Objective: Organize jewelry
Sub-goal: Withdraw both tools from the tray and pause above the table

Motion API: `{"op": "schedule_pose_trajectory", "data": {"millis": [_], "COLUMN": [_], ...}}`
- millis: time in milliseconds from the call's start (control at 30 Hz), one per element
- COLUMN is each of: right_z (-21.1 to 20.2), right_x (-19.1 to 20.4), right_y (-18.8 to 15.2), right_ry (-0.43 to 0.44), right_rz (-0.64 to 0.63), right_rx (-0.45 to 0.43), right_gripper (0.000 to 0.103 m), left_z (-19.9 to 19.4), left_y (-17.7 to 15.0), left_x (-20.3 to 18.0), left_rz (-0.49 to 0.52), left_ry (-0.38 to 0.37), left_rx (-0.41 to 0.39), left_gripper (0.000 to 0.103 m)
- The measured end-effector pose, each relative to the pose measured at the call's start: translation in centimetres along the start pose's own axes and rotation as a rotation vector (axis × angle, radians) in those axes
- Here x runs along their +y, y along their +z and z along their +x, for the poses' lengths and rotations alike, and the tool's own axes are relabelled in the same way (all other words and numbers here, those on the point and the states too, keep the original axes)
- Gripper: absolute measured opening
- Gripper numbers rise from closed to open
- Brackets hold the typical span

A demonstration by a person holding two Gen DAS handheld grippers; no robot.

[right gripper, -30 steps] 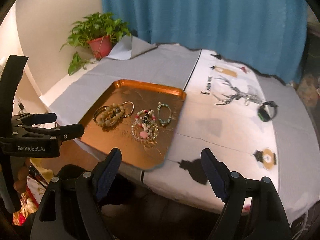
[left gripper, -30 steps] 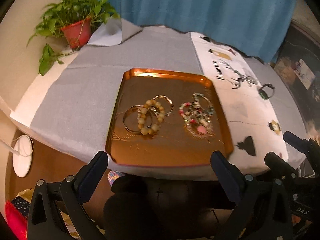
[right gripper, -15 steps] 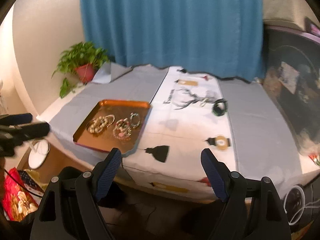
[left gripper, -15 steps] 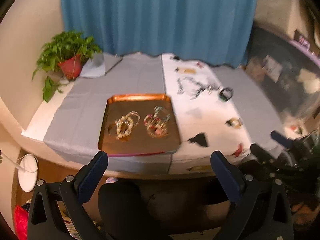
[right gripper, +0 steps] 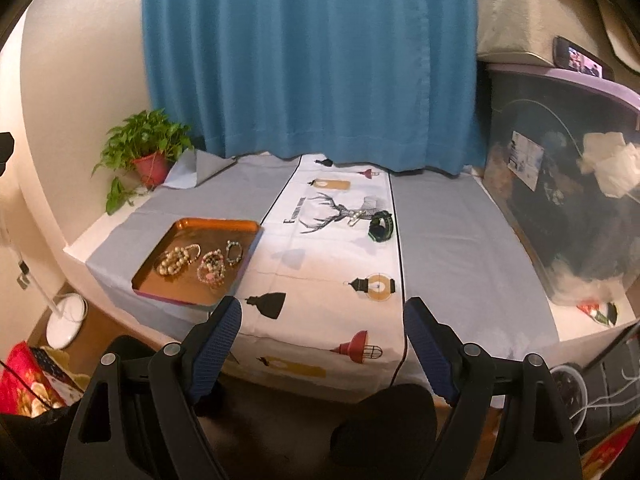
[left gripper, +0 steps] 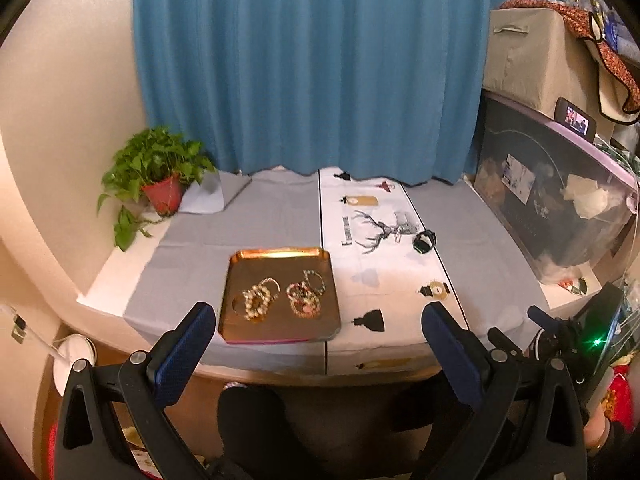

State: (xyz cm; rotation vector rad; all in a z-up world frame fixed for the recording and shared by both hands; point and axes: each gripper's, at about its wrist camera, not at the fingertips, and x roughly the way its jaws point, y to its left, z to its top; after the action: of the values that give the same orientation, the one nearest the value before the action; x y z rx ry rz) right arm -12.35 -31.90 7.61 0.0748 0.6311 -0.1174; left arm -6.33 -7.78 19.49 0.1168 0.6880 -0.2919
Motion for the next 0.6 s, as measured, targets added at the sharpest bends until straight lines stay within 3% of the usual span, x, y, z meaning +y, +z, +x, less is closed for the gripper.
{"op": "schedule_pose_trajectory", "data": {"millis": [200,600], "right_z": [-0.5,3.0], "right_x": [-0.8,-3.0], "right_y": [1.4,3.5], "right_ry": [-0.017,-0.042], "right_rz": [-0.010,0.043], "right_rx": [-0.022,0.019], "right_gripper": [0.084,0.084], "left_z": [-0.4,4.5], "left_y": [1.3,3.4], "left_x": [-1.0,-0.4], "left_rz": [0.028,-0.008], "left_ry": [-0.042,-0.118], "left_rx": [-0.003,0.084], "left_gripper": [0.102,0.102]}}
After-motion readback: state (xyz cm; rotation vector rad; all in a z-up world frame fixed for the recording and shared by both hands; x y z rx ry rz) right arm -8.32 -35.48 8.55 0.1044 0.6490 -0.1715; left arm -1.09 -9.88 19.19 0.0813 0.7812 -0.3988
